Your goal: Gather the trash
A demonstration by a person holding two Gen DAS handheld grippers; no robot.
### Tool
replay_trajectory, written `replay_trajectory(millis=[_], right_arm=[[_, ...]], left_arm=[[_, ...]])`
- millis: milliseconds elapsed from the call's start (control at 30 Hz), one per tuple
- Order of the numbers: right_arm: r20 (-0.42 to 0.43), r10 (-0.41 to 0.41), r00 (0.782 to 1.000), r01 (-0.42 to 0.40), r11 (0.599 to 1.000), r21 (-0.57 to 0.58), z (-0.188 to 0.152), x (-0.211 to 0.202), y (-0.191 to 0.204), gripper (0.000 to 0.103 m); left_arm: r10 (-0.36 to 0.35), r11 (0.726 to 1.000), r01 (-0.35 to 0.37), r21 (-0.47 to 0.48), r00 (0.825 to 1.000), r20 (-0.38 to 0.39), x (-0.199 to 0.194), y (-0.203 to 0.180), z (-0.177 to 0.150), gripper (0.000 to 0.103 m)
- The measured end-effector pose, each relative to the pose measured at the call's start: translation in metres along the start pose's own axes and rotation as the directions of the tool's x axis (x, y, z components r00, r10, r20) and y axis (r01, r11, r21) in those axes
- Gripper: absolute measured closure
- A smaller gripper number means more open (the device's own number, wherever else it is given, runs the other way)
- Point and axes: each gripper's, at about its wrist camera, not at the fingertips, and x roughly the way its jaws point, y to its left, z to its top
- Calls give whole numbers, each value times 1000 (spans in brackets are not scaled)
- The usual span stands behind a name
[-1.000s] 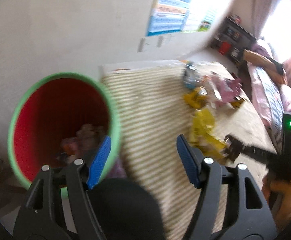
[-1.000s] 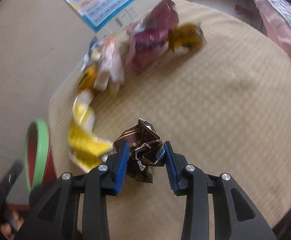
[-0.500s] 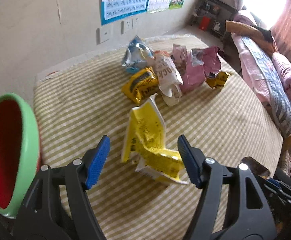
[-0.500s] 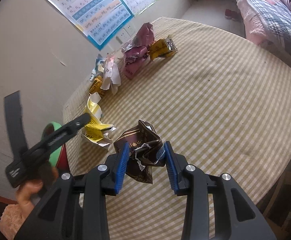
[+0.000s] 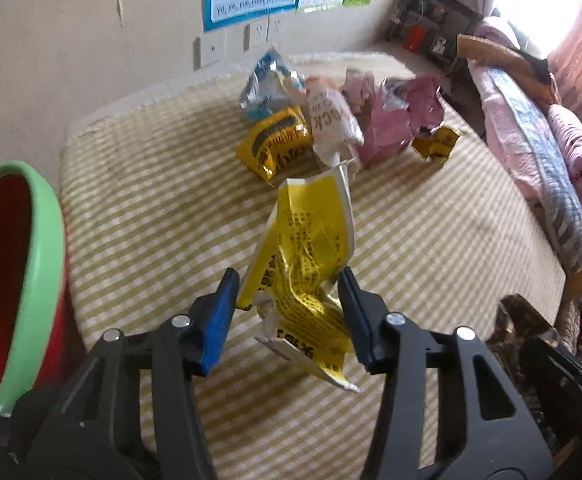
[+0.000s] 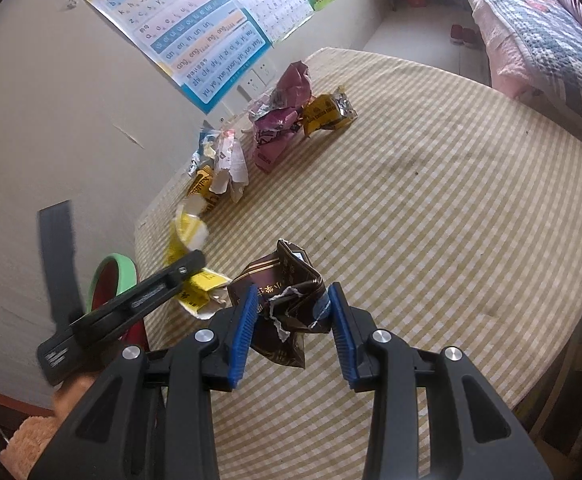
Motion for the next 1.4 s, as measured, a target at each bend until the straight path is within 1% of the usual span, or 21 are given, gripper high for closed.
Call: replay_trajectory(millis=[133,200,400,467,567,667,700,800,933,1033,1200,1400], right_arm=[[13,28,1000,-28,1000,-8,0,-1,5,67],[22,30,999,-29,999,-26,0,-3,10,67],[77,-24,997,33,991,-127,-3,-8,31,67],[88,-20,996,33,989,-145,-4,-9,35,67],[89,13,996,-1,990,-141,-4,-9,36,67],[92,15,996,-2,991,-136,-4,-10,38,67],[95,13,995,1,991,-137,-3,-10,40,67],[105,10,994,6,989,-150,-3,-14,46,67],[109,2,994,15,988,-152,-6,-17,51,67],[105,-4,994,20,989,-147,-9,-17,53,67],[103,-11,995,27,988,-150,-11,-18,62,66],[113,-6,994,23,988,-154,-12,-22,73,66]], left_arm=[[10,1000,-12,27,998,68,-30,0,-5,55],[15,999,-18,30,995,99,-46,2,-10,55],[15,1000,-17,9,991,135,-76,12,-25,55],[21,1000,-21,4,989,144,-83,16,-28,55],[29,1000,-30,7,986,164,-95,21,-32,55],[61,997,-68,29,976,207,-106,21,-33,55],[72,996,-83,42,970,231,-112,21,-33,55],[73,994,-90,54,964,255,-120,21,-31,54],[63,996,-79,50,962,266,-125,25,-29,54],[68,995,-84,47,958,278,-125,29,-30,54],[53,998,-56,5,962,267,-123,44,-30,54],[39,999,-39,-5,963,268,-123,49,-30,54]])
